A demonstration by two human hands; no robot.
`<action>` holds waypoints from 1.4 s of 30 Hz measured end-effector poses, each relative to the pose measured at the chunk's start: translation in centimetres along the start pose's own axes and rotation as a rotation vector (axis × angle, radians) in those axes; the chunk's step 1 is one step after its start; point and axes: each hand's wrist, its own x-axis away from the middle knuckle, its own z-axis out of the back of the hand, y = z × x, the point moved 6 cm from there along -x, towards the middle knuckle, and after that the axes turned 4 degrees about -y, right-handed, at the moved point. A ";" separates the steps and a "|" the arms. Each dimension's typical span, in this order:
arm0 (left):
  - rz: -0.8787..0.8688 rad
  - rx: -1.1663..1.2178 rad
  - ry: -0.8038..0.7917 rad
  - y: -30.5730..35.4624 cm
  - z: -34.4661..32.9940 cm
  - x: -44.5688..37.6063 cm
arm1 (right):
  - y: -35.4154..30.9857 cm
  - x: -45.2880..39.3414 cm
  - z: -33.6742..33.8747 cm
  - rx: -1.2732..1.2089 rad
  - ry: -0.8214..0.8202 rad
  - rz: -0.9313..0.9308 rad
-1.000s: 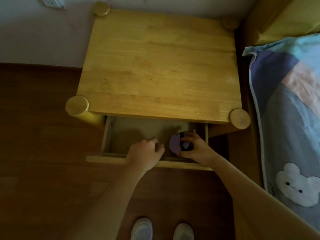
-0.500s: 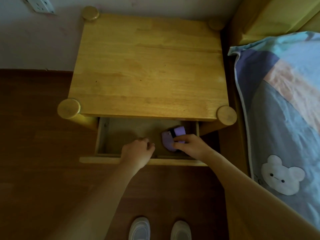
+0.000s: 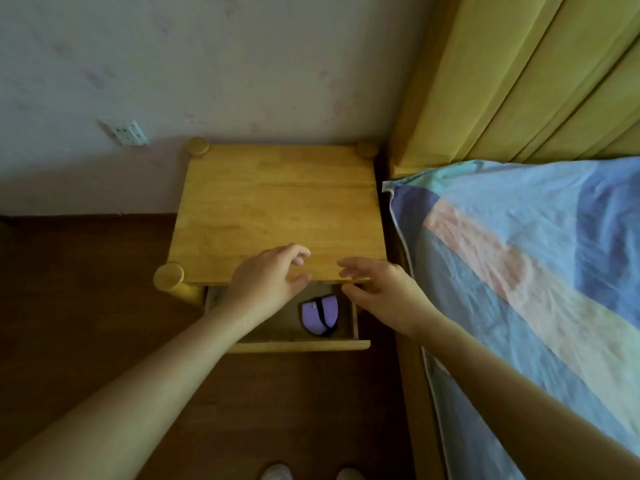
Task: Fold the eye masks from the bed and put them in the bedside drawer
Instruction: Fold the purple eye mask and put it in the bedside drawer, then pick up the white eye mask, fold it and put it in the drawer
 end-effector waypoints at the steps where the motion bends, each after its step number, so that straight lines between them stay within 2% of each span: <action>1: -0.023 -0.014 0.002 1.3 1.7 0.5 | -1.1 0.8 1.6 0.020 0.022 0.016; 14: -0.241 -0.165 0.215 18.9 24.6 10.4 | -16.6 14.9 21.0 0.173 0.234 0.199; 26: -0.464 -0.363 0.354 29.8 40.0 19.1 | -26.5 27.8 31.7 0.269 0.465 0.258; 30: -0.588 -0.379 0.326 32.7 41.9 20.3 | -28.5 31.9 33.2 0.286 0.580 0.186; 35: -0.788 -0.397 0.265 35.9 41.9 21.6 | -29.3 38.2 32.3 0.287 0.707 0.002; 42: -1.120 -0.418 0.141 41.6 36.4 26.0 | -28.2 48.6 26.5 0.247 0.878 -0.282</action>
